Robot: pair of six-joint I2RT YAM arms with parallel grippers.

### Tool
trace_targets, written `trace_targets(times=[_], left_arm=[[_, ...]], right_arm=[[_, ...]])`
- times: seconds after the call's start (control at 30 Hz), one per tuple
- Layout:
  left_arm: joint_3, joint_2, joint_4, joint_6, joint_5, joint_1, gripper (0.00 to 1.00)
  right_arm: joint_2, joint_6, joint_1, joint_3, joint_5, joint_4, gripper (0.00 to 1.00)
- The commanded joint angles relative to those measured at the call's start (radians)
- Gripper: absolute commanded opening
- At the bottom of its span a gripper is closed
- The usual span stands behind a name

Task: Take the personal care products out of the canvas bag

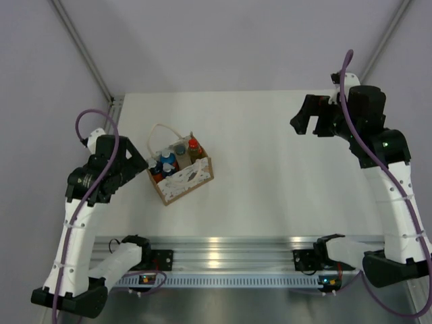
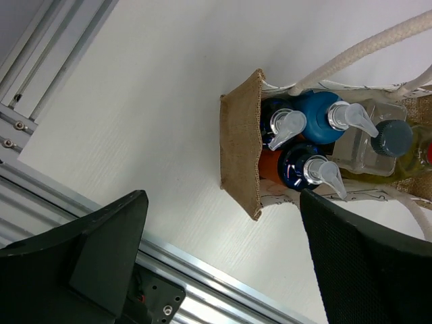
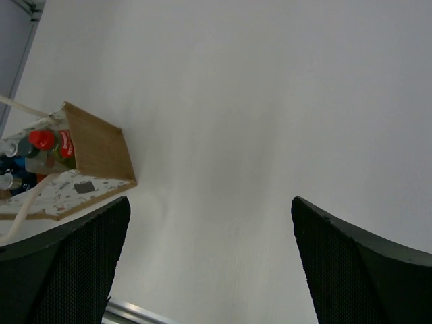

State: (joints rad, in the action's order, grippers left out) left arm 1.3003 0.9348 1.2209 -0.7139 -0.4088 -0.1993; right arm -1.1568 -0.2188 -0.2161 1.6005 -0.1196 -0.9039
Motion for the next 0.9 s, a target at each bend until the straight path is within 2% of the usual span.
trace_targets(times=[0.0,0.1,0.13,0.17,0.33,0.43,0.63,0.7,0.87], left_arm=[[-0.006,-0.033,0.002,-0.036,-0.024,0.000,0.99],[-0.019,-0.028,0.002,-0.058,0.022,0.000,0.99],[-0.024,-0.025,0.002,-0.068,0.036,0.000,0.99],[-0.033,-0.018,0.002,-0.088,0.069,0.000,0.99],[-0.078,0.018,-0.004,-0.153,0.174,0.000,0.98],[-0.114,0.033,-0.004,-0.173,0.218,0.000,0.99],[-0.191,0.048,-0.018,-0.183,0.229,0.000,0.99],[-0.203,0.048,-0.024,-0.186,0.231,0.000,0.99],[-0.249,0.032,-0.067,-0.187,0.238,0.000,0.99]], right_arm=[[-0.012,-0.040,-0.016,-0.023,-0.063,0.063,0.99],[-0.026,-0.063,-0.046,-0.069,-0.197,0.144,1.00],[-0.035,-0.077,-0.061,-0.082,-0.225,0.221,0.99],[-0.072,-0.103,-0.110,-0.080,-0.235,0.246,0.99],[-0.250,-0.064,-0.374,0.086,-0.069,0.273,0.99],[-0.371,-0.036,-0.487,0.200,0.036,0.281,0.99],[-0.563,0.062,-0.637,0.350,0.176,0.329,0.99],[-0.619,0.071,-0.651,0.377,0.187,0.336,0.97],[-0.728,0.116,-0.689,0.434,0.244,0.342,0.79]])
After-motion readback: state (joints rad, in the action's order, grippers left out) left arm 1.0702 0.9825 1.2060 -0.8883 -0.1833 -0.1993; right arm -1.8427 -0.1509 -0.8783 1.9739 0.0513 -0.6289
